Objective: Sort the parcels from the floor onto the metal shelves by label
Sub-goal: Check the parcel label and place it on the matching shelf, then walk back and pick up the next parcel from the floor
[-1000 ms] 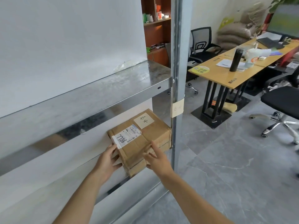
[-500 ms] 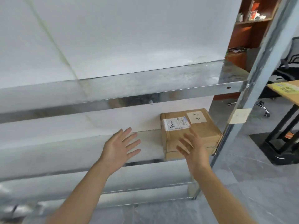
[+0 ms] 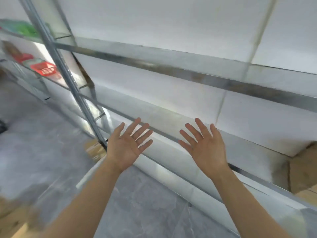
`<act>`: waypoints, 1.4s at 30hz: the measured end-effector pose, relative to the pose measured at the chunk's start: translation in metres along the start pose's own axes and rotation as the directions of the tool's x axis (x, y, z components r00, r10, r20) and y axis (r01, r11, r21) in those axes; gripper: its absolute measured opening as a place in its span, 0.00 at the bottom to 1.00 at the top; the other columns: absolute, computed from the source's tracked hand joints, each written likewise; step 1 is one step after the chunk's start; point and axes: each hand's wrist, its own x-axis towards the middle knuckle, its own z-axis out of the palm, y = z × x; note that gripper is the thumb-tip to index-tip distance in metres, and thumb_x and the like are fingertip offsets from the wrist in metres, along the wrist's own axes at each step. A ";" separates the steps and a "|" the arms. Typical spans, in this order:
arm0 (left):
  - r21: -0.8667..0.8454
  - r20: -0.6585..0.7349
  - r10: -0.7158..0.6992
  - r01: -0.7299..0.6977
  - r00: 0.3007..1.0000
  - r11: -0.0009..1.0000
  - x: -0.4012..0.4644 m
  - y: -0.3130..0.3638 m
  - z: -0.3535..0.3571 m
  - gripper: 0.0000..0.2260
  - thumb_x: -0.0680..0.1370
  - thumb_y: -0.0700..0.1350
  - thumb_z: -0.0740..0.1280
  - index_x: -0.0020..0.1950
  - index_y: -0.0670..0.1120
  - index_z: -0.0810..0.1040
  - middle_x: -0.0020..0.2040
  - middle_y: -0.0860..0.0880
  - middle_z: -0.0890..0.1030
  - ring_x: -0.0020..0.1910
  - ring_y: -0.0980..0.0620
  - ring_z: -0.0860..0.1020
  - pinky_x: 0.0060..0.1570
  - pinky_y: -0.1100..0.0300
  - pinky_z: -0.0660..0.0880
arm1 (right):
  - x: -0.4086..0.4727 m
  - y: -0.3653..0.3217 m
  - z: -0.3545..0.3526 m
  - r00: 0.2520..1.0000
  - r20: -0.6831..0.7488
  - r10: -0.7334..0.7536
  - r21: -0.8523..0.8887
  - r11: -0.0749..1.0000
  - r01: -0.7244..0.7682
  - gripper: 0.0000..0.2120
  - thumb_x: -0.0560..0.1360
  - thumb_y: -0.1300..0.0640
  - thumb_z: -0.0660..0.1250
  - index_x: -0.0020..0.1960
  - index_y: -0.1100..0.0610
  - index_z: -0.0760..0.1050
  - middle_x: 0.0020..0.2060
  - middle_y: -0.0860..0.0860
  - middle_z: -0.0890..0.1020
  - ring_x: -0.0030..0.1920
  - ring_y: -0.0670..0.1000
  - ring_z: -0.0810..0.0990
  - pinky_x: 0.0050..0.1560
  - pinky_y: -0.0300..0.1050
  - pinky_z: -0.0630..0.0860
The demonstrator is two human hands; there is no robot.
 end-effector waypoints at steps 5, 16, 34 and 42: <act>-0.048 -0.176 0.110 -0.121 0.978 0.992 -0.042 0.089 -0.123 0.26 0.83 0.57 0.58 0.77 0.47 0.75 0.74 0.39 0.78 0.73 0.37 0.76 0.77 0.38 0.65 | 0.028 0.111 0.111 0.984 0.088 0.152 -0.122 0.982 -0.141 0.26 0.84 0.39 0.56 0.77 0.48 0.73 0.71 0.54 0.80 0.70 0.61 0.79 0.73 0.66 0.72; -0.168 -0.530 0.244 -0.383 0.812 0.908 -0.093 0.196 -0.294 0.23 0.84 0.55 0.58 0.75 0.49 0.76 0.74 0.40 0.77 0.70 0.38 0.77 0.71 0.39 0.71 | 0.096 0.267 0.260 0.908 0.204 0.366 -0.312 0.904 -0.294 0.26 0.85 0.40 0.55 0.78 0.49 0.71 0.72 0.54 0.78 0.72 0.61 0.78 0.76 0.66 0.68; -0.158 -0.681 0.148 -0.341 0.717 0.927 0.096 0.337 -0.389 0.24 0.84 0.56 0.58 0.74 0.45 0.78 0.72 0.38 0.80 0.68 0.36 0.79 0.69 0.40 0.73 | 0.378 0.367 0.374 0.828 0.189 0.528 -0.347 0.825 -0.447 0.25 0.86 0.44 0.54 0.81 0.48 0.66 0.76 0.55 0.74 0.73 0.62 0.76 0.76 0.65 0.68; -0.198 -0.694 0.131 -0.362 0.708 0.911 0.154 0.397 -0.444 0.23 0.84 0.56 0.58 0.73 0.46 0.79 0.70 0.39 0.81 0.70 0.37 0.78 0.68 0.40 0.73 | 0.455 0.416 0.440 0.815 0.173 0.554 -0.409 0.793 -0.452 0.24 0.86 0.43 0.55 0.79 0.49 0.69 0.74 0.56 0.77 0.70 0.61 0.79 0.70 0.62 0.75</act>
